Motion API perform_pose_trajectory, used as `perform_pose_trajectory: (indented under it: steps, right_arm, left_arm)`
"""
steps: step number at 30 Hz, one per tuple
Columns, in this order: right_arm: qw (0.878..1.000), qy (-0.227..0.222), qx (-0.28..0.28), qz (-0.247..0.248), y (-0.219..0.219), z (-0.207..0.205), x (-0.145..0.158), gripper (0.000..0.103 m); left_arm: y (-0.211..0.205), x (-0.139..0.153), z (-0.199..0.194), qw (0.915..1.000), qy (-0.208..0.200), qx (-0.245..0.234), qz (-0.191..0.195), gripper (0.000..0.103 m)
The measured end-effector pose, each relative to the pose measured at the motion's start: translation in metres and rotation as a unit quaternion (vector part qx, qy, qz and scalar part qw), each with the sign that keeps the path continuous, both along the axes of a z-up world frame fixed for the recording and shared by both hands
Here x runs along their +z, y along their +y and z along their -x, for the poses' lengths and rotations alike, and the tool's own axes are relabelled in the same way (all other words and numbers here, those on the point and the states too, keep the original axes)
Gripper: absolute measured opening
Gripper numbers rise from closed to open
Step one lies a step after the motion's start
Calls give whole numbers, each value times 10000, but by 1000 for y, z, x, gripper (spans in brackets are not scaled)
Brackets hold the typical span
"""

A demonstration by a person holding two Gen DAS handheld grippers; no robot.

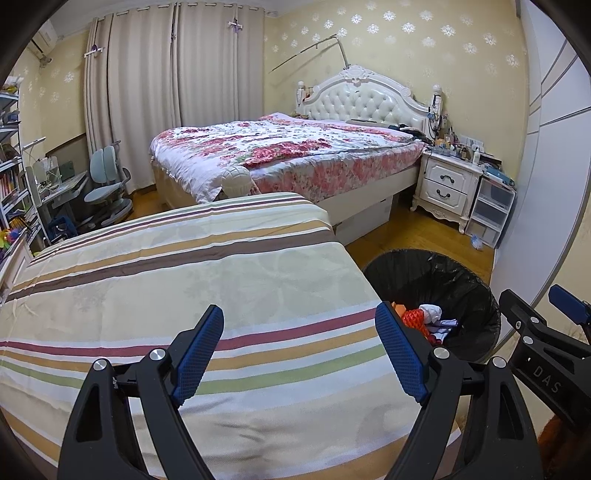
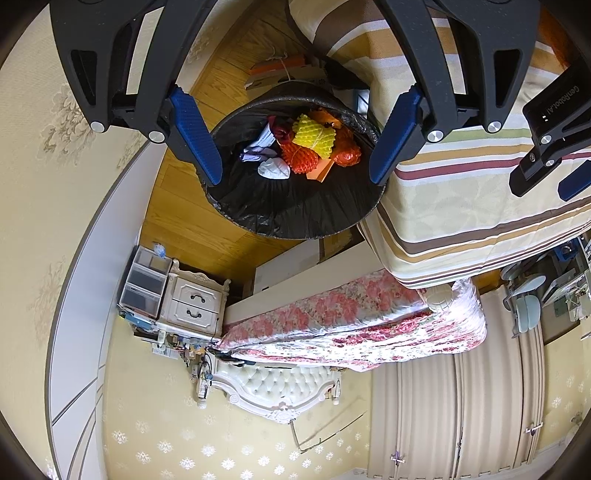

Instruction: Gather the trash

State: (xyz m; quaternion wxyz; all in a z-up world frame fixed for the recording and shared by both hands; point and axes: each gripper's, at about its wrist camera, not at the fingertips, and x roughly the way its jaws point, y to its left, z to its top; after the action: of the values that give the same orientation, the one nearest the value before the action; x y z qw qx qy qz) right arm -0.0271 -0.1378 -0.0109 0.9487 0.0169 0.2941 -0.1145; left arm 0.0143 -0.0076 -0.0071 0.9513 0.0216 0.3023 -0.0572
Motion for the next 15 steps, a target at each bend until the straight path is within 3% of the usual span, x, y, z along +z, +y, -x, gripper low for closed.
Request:
perform_pose_trajectory:
  steps: [15]
  right_arm:
    - [10000, 0, -12, 8, -4, 2, 0, 80]
  left_arm:
    - [1, 1, 1, 10000, -3, 8, -2, 81]
